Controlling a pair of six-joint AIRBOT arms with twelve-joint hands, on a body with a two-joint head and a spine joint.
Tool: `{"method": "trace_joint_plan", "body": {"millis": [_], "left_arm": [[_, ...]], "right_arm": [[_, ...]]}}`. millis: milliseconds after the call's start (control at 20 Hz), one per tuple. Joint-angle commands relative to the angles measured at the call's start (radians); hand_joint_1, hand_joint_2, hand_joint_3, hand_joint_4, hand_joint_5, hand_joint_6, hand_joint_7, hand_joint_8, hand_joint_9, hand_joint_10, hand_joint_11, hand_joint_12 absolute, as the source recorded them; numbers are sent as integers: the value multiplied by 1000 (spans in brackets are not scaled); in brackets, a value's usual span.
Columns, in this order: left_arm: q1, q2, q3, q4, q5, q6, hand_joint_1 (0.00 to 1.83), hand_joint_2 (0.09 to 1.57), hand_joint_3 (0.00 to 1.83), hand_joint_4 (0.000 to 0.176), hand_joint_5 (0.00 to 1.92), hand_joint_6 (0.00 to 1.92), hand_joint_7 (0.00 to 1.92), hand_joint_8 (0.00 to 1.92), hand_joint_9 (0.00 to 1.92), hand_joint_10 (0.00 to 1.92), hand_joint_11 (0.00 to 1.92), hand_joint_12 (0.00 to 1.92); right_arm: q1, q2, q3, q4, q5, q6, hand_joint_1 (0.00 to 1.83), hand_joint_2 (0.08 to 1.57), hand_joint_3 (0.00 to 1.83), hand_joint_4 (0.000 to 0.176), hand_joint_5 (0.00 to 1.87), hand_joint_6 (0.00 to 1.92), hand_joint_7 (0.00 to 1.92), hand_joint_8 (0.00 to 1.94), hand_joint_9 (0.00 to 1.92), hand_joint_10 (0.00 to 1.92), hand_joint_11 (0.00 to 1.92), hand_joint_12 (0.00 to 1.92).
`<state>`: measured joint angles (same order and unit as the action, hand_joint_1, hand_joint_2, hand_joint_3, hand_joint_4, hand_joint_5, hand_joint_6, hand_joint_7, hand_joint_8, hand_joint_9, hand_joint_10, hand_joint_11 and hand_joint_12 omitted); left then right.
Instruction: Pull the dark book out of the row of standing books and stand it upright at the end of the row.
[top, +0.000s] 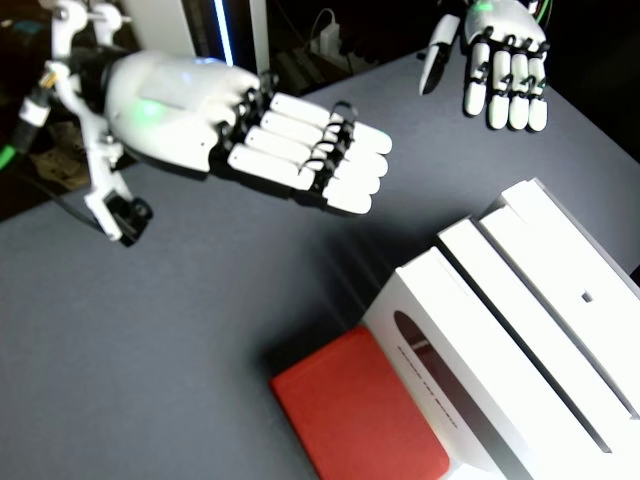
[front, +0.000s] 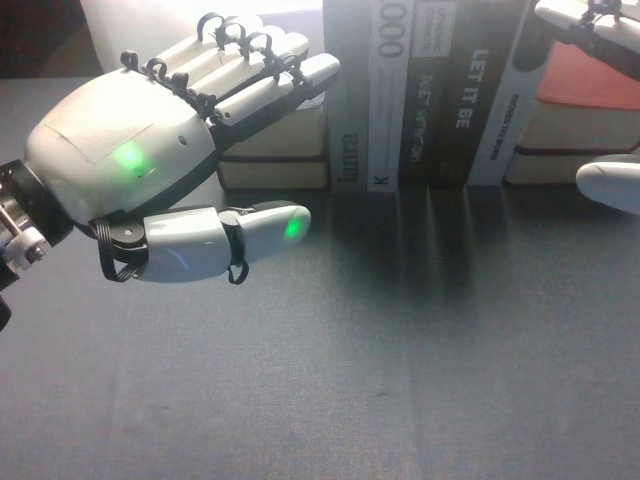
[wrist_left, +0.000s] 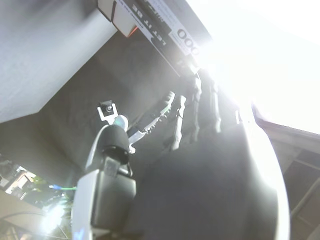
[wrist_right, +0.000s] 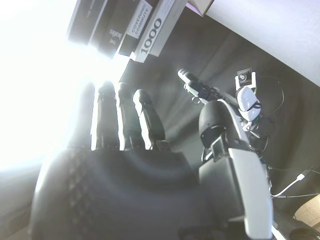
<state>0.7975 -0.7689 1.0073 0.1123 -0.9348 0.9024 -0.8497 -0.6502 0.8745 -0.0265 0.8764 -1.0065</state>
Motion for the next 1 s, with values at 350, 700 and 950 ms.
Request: {"method": "trace_joint_plan", "body": {"millis": [350,700,950], "left_arm": [[-7,16,-15,-16,-147,14,0,1240,5,23,0,0,0,0,0,0,0,0],[36,32,-19,-48,-169,13,28,1259,7,22,0,0,0,0,0,0,0,0],[41,34,-19,-52,-169,13,104,1255,0,30,0,0,0,0,0,0,0,0]], "right_arm": [[41,1,9,31,165,-2,241,1308,60,0,0,0,0,0,0,0,0,0],[273,-137,131,71,16,-80,80,1338,18,0,107,43,0,0,0,0,0,0],[347,-215,190,170,-111,-228,2,1287,0,0,229,90,0,0,0,0,0,0]]}}
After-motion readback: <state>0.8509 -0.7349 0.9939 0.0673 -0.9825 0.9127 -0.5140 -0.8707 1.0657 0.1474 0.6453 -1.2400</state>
